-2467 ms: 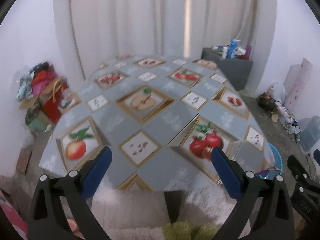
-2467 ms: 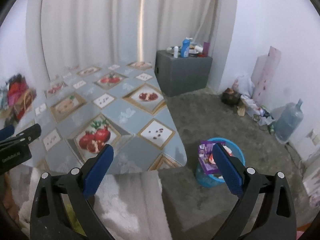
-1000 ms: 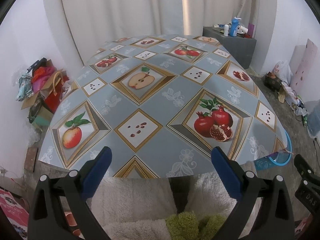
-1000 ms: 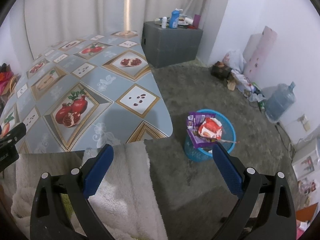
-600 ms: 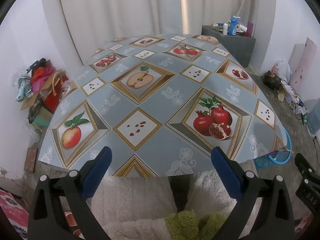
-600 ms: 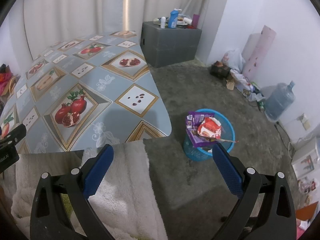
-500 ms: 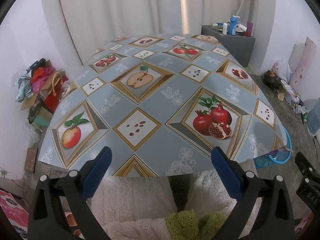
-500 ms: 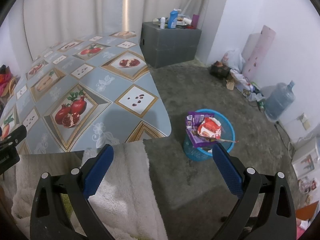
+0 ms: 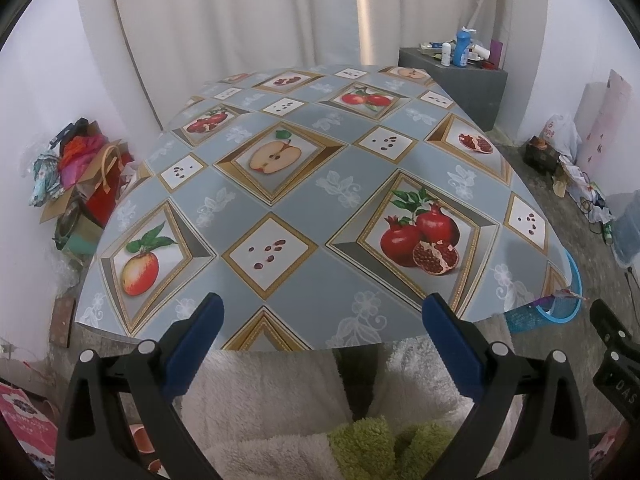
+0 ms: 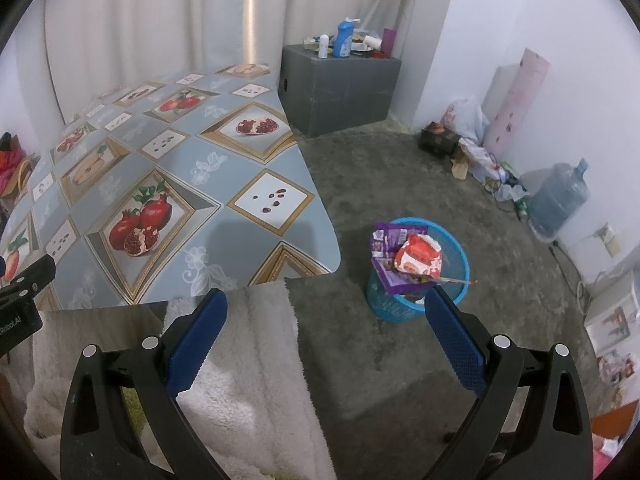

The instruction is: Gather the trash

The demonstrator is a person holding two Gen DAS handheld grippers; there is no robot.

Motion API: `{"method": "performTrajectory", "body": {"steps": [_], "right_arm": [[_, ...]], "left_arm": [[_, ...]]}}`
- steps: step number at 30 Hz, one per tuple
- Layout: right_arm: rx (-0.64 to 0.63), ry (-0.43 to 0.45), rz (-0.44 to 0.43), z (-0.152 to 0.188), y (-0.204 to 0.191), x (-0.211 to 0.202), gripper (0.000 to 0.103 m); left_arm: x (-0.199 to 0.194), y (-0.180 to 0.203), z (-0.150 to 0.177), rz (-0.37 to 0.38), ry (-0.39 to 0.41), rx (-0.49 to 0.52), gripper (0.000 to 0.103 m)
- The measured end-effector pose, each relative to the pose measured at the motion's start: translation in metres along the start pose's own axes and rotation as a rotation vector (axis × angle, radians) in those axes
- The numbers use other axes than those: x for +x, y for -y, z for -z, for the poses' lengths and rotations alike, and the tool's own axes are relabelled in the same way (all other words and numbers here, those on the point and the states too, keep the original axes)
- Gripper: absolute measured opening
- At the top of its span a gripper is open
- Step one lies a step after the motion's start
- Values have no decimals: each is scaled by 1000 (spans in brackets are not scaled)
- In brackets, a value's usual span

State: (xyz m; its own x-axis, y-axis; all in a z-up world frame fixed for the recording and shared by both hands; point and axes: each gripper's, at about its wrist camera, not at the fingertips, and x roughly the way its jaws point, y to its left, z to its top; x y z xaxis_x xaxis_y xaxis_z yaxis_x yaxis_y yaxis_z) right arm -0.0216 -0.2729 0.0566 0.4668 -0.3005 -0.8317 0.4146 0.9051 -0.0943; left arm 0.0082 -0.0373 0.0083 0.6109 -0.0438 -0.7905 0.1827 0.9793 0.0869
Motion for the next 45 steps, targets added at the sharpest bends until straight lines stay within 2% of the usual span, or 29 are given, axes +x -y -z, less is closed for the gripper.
{"method": "performTrajectory", "body": {"steps": [45], "right_arm": [[31, 3, 18, -4, -8, -6, 95]], "left_arm": [[-1, 2, 0, 10, -1, 14, 97]]}}
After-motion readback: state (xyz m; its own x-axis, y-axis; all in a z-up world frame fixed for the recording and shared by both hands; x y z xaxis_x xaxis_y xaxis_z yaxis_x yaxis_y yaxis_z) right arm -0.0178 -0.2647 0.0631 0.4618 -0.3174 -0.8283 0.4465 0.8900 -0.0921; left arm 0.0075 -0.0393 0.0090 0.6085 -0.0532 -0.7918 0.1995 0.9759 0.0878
